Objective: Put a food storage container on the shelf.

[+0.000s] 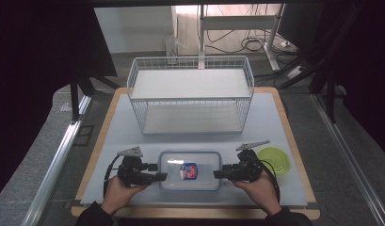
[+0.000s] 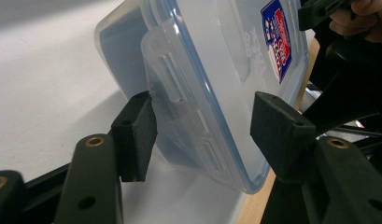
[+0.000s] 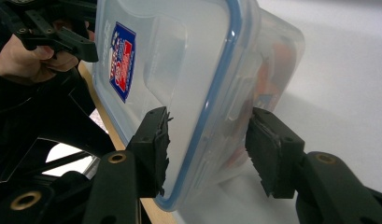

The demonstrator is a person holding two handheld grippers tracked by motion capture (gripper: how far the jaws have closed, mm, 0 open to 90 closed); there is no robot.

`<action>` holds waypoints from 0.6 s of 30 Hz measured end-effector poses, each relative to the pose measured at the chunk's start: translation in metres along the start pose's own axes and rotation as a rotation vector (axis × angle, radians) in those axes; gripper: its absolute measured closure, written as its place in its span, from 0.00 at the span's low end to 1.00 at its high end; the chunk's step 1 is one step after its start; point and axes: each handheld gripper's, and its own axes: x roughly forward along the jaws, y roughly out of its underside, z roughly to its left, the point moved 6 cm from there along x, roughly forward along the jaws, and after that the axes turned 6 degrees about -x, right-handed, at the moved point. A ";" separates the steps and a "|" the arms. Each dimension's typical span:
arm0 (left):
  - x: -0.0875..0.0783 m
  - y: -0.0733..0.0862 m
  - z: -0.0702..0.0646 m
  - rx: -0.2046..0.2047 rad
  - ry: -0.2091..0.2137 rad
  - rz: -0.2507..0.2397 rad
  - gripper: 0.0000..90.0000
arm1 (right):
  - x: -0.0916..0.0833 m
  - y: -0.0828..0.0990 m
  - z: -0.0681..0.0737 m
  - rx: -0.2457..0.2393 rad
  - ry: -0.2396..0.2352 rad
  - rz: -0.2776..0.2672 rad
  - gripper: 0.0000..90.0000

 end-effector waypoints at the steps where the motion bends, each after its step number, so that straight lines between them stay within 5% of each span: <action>1: 0.000 0.000 -0.001 -0.004 -0.008 -0.003 0.46 | 0.000 0.000 0.000 0.000 0.004 0.000 0.56; 6: 0.000 -0.004 0.004 -0.091 0.016 -0.055 0.51 | 0.001 -0.002 -0.002 0.071 0.011 -0.057 0.57; 12: -0.001 -0.009 0.003 -0.083 -0.050 -0.078 0.52 | 0.001 -0.005 0.000 0.038 0.050 -0.094 0.59; 18: -0.009 -0.018 0.002 -0.074 -0.048 -0.135 0.53 | 0.000 -0.010 0.001 0.005 0.056 -0.132 0.59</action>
